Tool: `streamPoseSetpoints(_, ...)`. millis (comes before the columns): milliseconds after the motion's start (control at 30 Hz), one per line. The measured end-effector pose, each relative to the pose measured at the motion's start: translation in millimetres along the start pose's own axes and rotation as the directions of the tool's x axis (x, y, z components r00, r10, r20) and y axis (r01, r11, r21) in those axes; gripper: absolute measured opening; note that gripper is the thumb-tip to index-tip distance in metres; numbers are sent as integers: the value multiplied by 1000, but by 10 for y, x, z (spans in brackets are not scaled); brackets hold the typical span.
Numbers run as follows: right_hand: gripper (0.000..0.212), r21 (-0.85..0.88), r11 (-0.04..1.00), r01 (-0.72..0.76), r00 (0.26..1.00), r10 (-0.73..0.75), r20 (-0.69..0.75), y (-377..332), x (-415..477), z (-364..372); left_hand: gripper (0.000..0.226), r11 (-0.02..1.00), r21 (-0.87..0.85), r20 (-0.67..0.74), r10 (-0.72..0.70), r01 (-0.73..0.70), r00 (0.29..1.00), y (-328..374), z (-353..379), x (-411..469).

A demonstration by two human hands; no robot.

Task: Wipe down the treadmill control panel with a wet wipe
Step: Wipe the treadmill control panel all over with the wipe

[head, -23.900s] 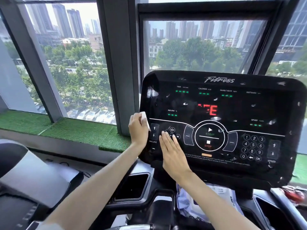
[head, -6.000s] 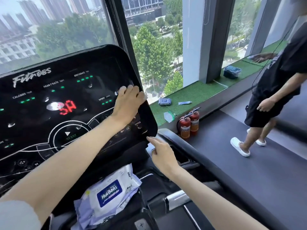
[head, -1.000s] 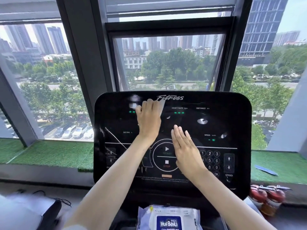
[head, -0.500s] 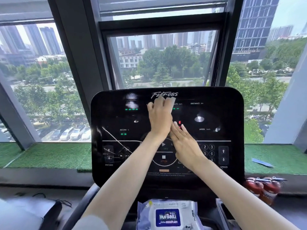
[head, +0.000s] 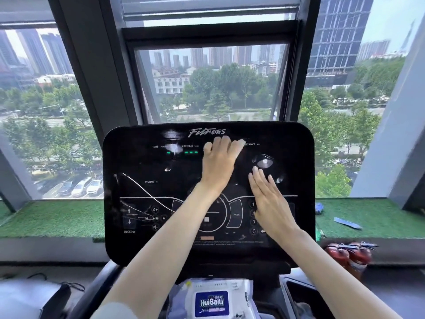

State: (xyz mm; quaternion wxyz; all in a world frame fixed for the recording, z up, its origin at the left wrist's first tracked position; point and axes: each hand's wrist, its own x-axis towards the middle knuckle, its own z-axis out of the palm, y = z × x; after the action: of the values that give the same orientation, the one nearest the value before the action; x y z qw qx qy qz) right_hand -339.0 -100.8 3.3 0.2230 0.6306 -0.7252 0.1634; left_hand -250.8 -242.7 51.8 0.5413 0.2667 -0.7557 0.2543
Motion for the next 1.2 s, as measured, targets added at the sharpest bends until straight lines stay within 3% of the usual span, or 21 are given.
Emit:
streamPoseSetpoints(67, 91, 6, 1000, 3, 1000, -3, -10, 6, 0, 15, 37, 983, 20, -72, -182, 184, 981, -230, -39, -68)
streamPoseSetpoints(133, 89, 3, 1000, 5, 1000, -5, -15, 12, 5, 39, 31, 920, 21, -126, -386, 391, 914, -350, -70, -135)
streamPoseSetpoints(200, 87, -12, 1000, 13, 1000, -13, -13, 21, 8, 49, 25, 886, 17, -97, -460, 464, 882, -235, -32, -66)
streamPoseSetpoints(300, 87, -21, 999, 25, 1000, -26, -11, 56, 7, 36, 26, 974, 51, 63, -226, 223, 972, 171, 91, 141)
streamPoseSetpoints(400, 89, -26, 999, 30, 1000, -30, -5, 63, 0, 26, 6, 1000, -16, 88, 4, -2, 996, 337, 122, 305)
streamPoseSetpoints(500, 88, 0, 999, 36, 999, -36, -16, 68, -2, 32, 22, 999, 31, 69, -19, 17, 997, 51, 56, 274)
streamPoseSetpoints(633, 86, 2, 999, 33, 999, -33, -29, 66, 1, 35, 16, 973, -82, 45, -212, 215, 976, -240, -7, 117)
streamPoseSetpoints(700, 86, -6, 999, 33, 999, -33, -17, 61, -8, 38, 14, 971, -101, 56, -212, 217, 976, -70, 55, 171)
streamPoseSetpoints(767, 88, 2, 999, 38, 999, -38, 0, 70, -15, 45, 16, 985, -125, 55, -116, 122, 992, 212, 133, 231)
streamPoseSetpoints(833, 89, 23, 999, 43, 999, -43, 9, 83, -4, 55, 13, 989, -123, 40, 86, -81, 995, 463, 198, 245)
streamPoseSetpoints(933, 87, 42, 998, 46, 999, -46, 17, 79, -1, 24, 19, 866, -83, 0, 495, -493, 869, 417, 263, 311)
streamPoseSetpoints(967, 86, 48, 997, 59, 998, -59, -1, 83, -6, 21, 19, 856, -47, 6, 516, -515, 857, 315, 254, 403)
streamPoseSetpoints(1067, 82, 55, 994, 99, 995, -97, -25, 109, -6, 32, 12, 964, -77, -1, 254, -254, 967, 148, 136, 588)
streamPoseSetpoints(1100, 82, 45, 993, 108, 994, -106, -34, 116, -6, 31, 11, 970, -100, 0, 221, -220, 975, 189, 113, 556)
streamPoseSetpoints(1133, 81, 46, 993, 108, 993, -106, -48, 126, -11, 29, 11, 950, -122, 10, 292, -288, 956, 254, 129, 480)
streamPoseSetpoints(1200, 80, 61, 995, 80, 994, -75, -77, 155, -77, 13, 13, 798, -132, 41, 597, -588, 801, 329, 182, 285)
